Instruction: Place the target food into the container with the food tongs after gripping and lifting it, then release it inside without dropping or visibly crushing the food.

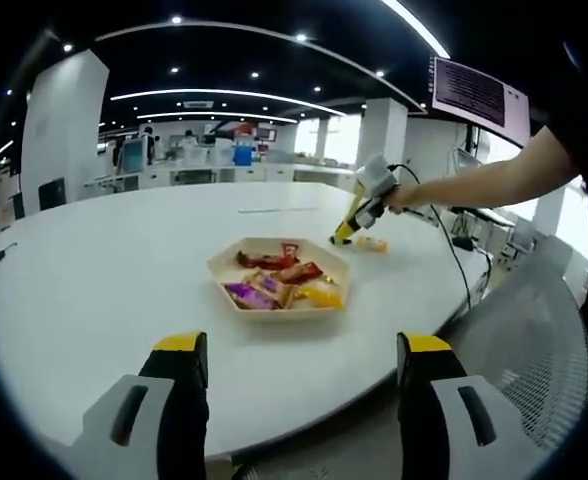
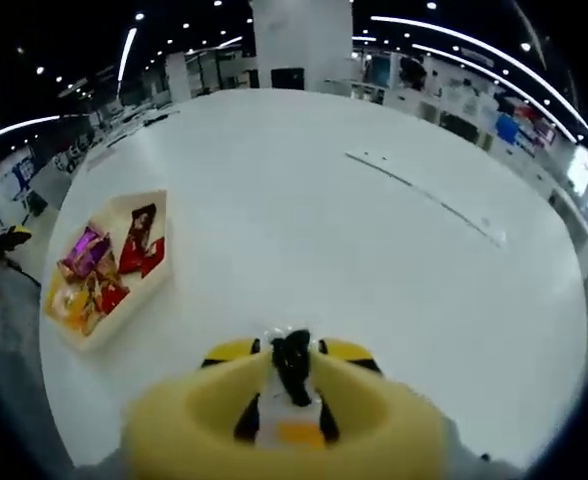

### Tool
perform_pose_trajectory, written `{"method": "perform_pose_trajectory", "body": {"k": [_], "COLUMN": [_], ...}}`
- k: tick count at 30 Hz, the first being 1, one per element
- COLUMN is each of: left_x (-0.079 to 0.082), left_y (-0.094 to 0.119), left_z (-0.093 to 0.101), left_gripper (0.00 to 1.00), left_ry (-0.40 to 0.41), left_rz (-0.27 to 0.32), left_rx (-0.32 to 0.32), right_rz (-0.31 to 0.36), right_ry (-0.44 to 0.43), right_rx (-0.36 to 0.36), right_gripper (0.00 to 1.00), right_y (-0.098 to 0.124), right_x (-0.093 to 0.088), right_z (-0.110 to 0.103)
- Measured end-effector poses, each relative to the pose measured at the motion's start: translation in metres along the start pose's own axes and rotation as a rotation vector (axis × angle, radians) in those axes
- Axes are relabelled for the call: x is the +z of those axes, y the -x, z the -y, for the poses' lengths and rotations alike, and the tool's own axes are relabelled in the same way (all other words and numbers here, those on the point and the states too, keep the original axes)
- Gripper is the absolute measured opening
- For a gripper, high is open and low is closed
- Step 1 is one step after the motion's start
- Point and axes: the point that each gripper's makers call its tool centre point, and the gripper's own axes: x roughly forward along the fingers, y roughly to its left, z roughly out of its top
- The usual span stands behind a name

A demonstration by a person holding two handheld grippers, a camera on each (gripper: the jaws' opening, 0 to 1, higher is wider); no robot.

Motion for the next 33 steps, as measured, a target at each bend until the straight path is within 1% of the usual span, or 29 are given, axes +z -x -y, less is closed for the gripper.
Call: {"method": "perform_pose_trajectory", "body": {"k": [1,8,10,14,16,19,22,24,26,27,29,33], "left_x": [0.001,-0.002,-0.002,-0.006,-0.007,-0.006,-0.004,-0.001,-0.002,-0.002,-0.003,0.0], "left_y": [0.0,0.0,0.0,-0.001,-0.001,-0.001,-0.001,0.0,0.0,0.0,0.0,0.0], "left_z": [0.0,0.002,0.002,0.003,0.003,0.003,0.004,0.002,0.0,0.0,0.002,0.001], "left_gripper": [0.74,0.73,0.73,0.72,0.72,0.71,0.71,0.7,0.7,0.7,0.7,0.71], "left_ry": [0.0,0.002,0.003,0.009,0.01,0.01,0.007,0.01,0.015,0.014,0.009,0.008], "left_rz": [0.001,-0.012,-0.013,-0.039,-0.042,-0.041,-0.026,-0.01,-0.013,-0.014,-0.018,-0.004], "left_rx": [-0.001,-0.009,-0.015,-0.025,-0.025,-0.027,-0.03,-0.017,-0.009,-0.009,-0.019,-0.009], "right_rz": [-0.003,-0.02,-0.023,-0.036,-0.041,-0.041,-0.046,-0.044,-0.033,-0.032,-0.028,-0.024], "right_ry": [0.003,-0.002,-0.022,-0.041,-0.049,-0.048,-0.027,-0.023,-0.009,-0.008,-0.034,-0.029], "right_rx": [0.004,-0.019,-0.021,-0.019,-0.016,-0.017,-0.018,-0.021,-0.022,-0.027,-0.03,-0.033], "right_gripper": [0.21,0.2,0.2,0.2,0.2,0.2,0.2,0.2,0.2,0.2,0.2,0.21], "right_y": [0.001,0.001,0.001,0.001,0.001,0.004,0.005,0.007,0.011,0.012,0.014,0.022], "right_x": [0.0,0.002,0.001,0.002,0.001,0.002,0.002,0.003,0.008,0.009,0.011,0.017], "right_z": [-0.003,-0.002,0.0,0.002,0.001,0.0,0.0,0.0,0.0,0.001,0.002,-0.001]}}
